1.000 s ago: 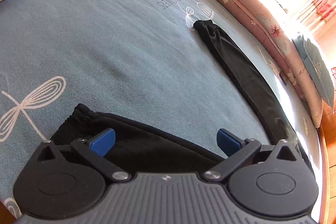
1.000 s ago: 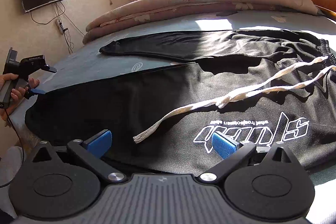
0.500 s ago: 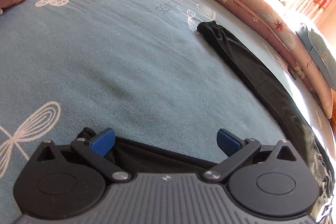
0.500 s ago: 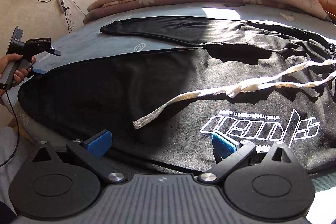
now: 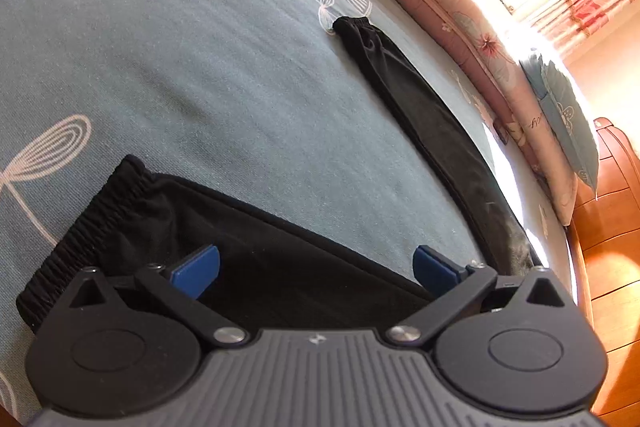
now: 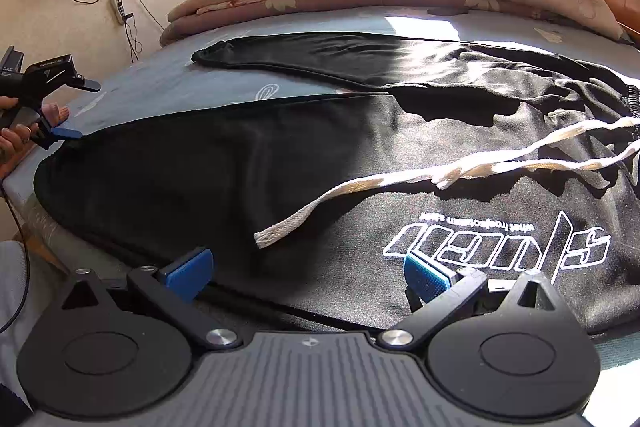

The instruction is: Fold clothes

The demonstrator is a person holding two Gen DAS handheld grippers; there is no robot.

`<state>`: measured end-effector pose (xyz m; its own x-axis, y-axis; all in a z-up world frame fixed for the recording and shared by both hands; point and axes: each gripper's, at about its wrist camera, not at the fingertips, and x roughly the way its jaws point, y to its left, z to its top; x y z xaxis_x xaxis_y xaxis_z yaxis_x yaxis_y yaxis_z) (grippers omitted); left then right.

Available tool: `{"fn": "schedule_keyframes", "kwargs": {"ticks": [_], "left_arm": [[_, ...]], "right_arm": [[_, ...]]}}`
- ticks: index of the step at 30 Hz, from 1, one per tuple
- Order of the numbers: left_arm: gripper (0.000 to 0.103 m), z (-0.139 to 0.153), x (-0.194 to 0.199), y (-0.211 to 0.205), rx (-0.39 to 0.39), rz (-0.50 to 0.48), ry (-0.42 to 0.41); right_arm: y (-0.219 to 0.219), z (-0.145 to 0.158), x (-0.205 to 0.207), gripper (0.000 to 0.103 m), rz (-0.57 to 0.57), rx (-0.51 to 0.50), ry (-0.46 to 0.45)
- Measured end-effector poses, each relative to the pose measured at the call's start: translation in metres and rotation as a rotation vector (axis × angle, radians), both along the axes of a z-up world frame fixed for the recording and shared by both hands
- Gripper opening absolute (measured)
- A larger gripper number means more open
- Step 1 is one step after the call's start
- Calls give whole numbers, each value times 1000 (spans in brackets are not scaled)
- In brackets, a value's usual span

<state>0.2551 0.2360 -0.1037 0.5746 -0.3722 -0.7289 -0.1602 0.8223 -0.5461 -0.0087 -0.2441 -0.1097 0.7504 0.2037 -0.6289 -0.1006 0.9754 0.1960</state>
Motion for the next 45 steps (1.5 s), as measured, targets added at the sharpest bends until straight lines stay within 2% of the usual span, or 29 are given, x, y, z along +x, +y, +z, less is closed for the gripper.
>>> {"fn": "schedule_keyframes", "kwargs": {"ticks": [1,4,8,11,13,15,17,21,24,26,30,33,35,39,42,45], "left_arm": [[102,-6,4,1,11,7,13],[102,-10,11,2,42,24,-30],[102,-6,21,-3,186,31,-49],[102,3,18,-4,185,54,-36],[102,16,6,-6,171,58,-68],[102,26,-6,-12,141,25,-96],[102,30,-15,-22,147,-17,-99],[102,17,-15,-25,252,23,-48],[101,2,-6,-13,286,96,70],[100,9,-12,-18,300,103,62],[102,43,-32,-68,315,-56,-37],[102,62,-48,-117,281,-201,-87],[102,66,-60,-148,232,-274,-111],[102,45,-83,-209,115,-418,-96],[102,24,-100,-242,155,-455,-63],[102,8,-118,-254,206,-459,-42]], "right_arm": [[0,0,0,103,-2,2,1],[-2,0,1,103,-15,8,5],[-2,-1,2,103,-17,7,5],[-2,0,1,103,-17,7,-3],[-2,1,1,103,-19,13,-10],[-4,2,1,103,-22,20,-14],[-3,3,1,103,-18,20,-18],[-1,5,-2,103,-10,15,-34],[-2,7,-7,103,-14,15,-50],[-4,8,-9,103,-24,18,-58],[-6,8,-8,103,-39,26,-63],[-7,9,-8,103,-50,32,-66],[-8,9,-9,103,-54,32,-69],[-11,9,-10,103,-69,45,-72],[-16,8,-12,103,-87,61,-71],[-21,6,-16,103,-106,66,-67]]}}
